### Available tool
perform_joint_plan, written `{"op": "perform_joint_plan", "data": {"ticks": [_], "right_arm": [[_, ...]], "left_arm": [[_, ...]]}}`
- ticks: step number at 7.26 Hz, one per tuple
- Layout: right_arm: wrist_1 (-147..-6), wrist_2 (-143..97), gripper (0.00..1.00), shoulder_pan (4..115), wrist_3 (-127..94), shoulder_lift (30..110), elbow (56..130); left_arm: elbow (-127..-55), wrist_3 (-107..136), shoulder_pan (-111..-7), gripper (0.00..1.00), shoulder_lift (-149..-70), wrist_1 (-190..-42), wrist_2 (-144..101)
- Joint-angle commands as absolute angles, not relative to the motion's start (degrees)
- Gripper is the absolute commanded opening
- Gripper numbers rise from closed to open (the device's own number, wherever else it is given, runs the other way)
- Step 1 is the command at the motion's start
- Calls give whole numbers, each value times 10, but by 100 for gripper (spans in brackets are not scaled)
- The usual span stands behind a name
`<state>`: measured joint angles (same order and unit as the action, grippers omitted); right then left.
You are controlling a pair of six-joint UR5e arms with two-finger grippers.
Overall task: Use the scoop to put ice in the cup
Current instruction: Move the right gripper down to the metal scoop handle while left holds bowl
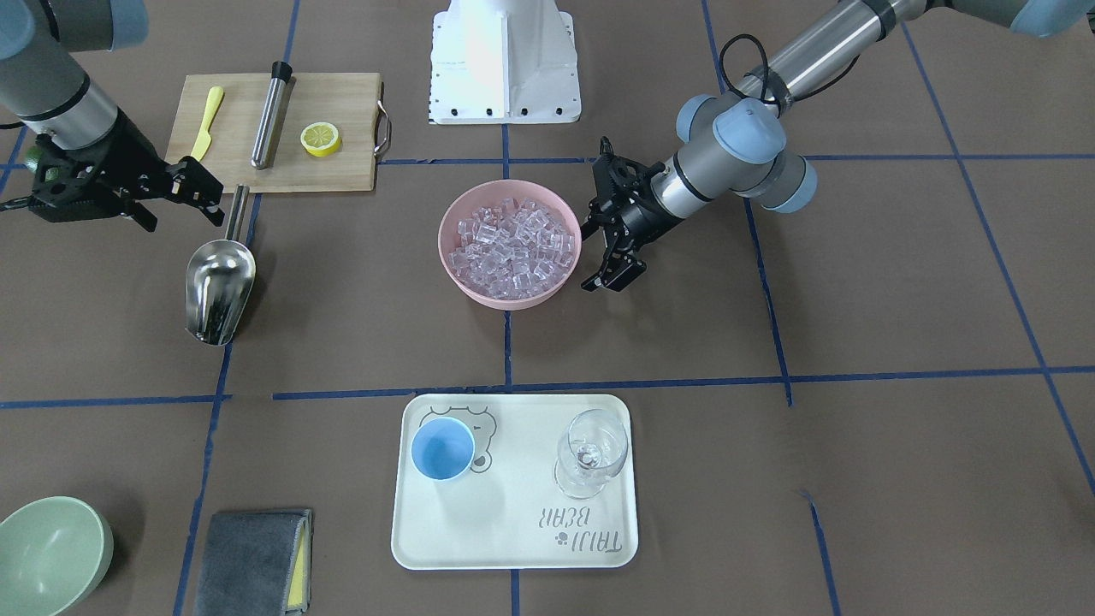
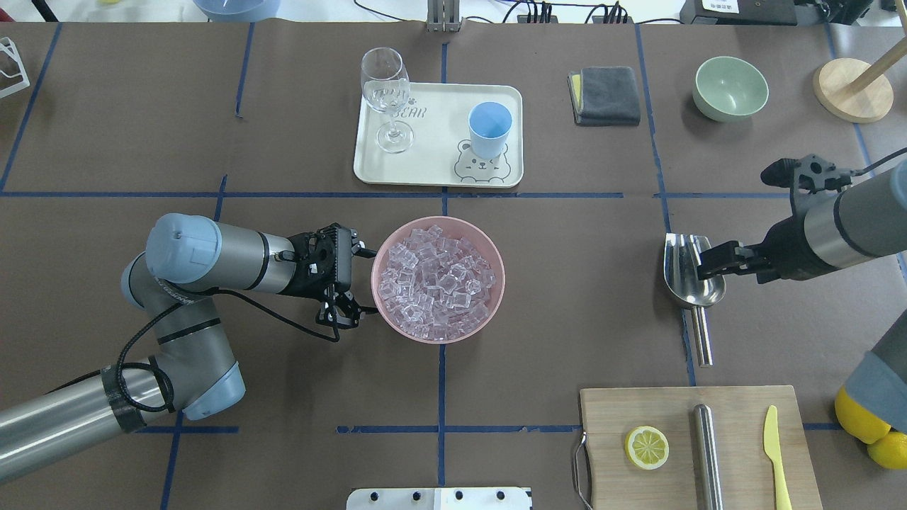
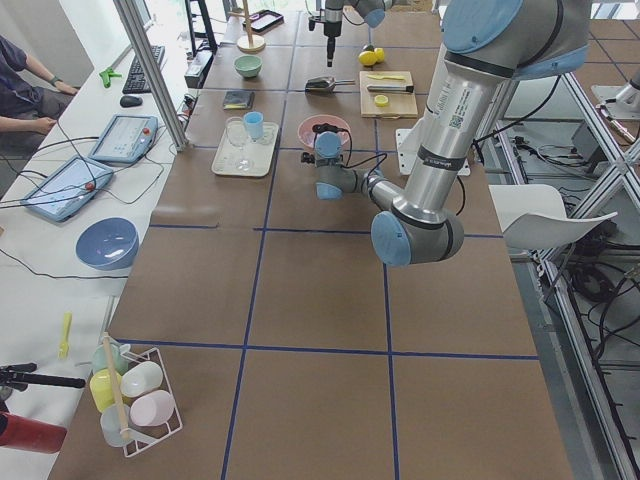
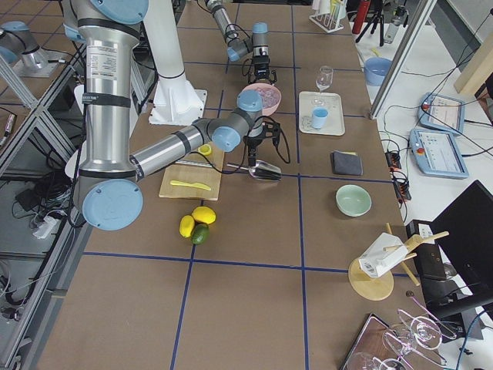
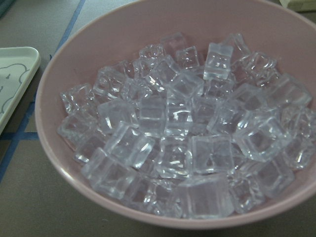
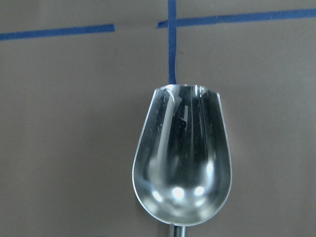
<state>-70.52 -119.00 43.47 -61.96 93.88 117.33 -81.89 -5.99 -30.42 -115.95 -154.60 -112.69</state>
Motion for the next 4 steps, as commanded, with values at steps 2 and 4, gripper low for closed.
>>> {"op": "perform_joint_plan", "data": {"ticks": [2,4], "right_arm": [[-705,-1139,91,338,-679,955,1175],[-707,-1129,74,320,-692,958,1171]], "left_arm": [[-818,-61,-304,100,-1158,-1546,-1127],[-819,-61,-304,100,-1159,-1546,-1126]]}}
